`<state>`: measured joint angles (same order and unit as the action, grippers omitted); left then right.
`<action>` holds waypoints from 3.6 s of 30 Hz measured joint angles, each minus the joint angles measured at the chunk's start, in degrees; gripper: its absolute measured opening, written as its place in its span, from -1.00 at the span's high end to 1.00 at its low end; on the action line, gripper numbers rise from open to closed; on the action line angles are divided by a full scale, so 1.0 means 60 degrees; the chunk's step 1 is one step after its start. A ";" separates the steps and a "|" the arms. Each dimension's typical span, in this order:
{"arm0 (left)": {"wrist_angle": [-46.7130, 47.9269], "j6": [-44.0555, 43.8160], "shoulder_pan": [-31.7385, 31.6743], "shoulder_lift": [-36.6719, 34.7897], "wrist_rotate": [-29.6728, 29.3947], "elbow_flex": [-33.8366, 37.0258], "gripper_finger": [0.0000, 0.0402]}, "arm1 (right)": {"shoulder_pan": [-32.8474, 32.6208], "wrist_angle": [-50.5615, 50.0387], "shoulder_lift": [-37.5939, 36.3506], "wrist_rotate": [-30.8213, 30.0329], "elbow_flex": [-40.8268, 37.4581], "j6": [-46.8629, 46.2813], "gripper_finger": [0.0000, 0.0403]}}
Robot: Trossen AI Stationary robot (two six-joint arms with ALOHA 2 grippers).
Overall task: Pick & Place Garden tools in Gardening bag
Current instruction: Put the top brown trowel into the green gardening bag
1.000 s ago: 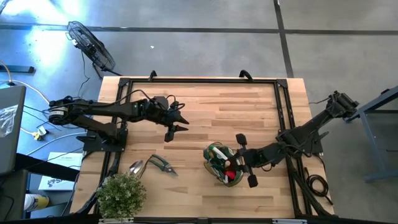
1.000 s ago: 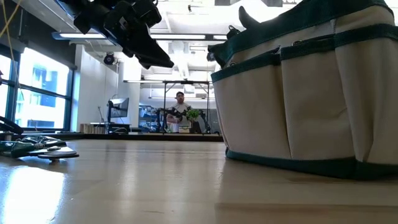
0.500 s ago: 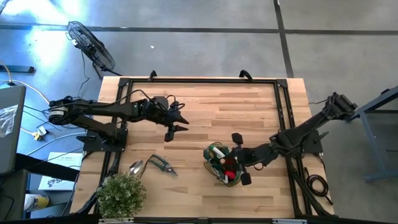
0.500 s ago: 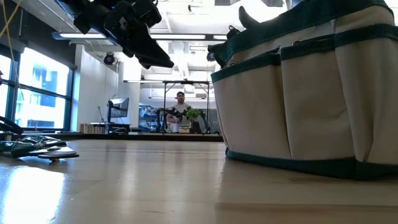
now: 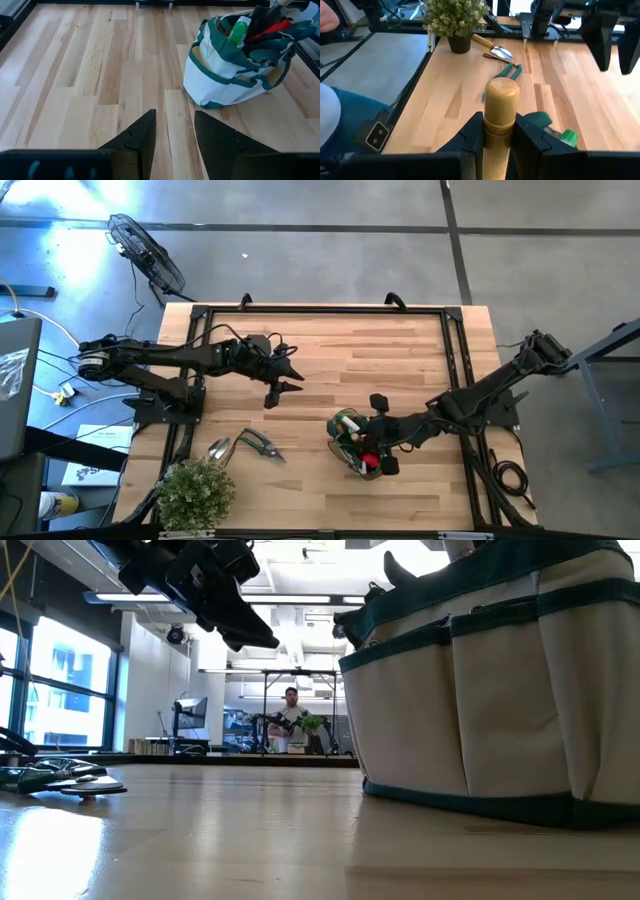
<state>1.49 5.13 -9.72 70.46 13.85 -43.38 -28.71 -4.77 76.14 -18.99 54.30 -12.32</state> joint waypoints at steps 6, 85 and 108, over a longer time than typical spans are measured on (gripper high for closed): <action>0.0011 -0.0076 0.0000 0.0000 0.0025 0.0000 0.36 | 0.0000 -0.0678 0.0000 -0.0098 0.0000 -0.0835 0.70; -0.0007 -0.0149 0.0000 0.0000 0.0042 0.0000 0.36 | 0.0089 0.0024 0.0672 0.2040 -0.0025 -0.0544 0.70; -0.0010 -0.0356 0.0000 0.0000 0.0310 0.0000 0.36 | 0.0612 0.0597 0.1508 0.4031 0.0000 0.0083 0.70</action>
<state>1.43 2.99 -9.72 70.46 15.71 -43.38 -25.04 -1.19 85.19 5.19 54.30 -11.82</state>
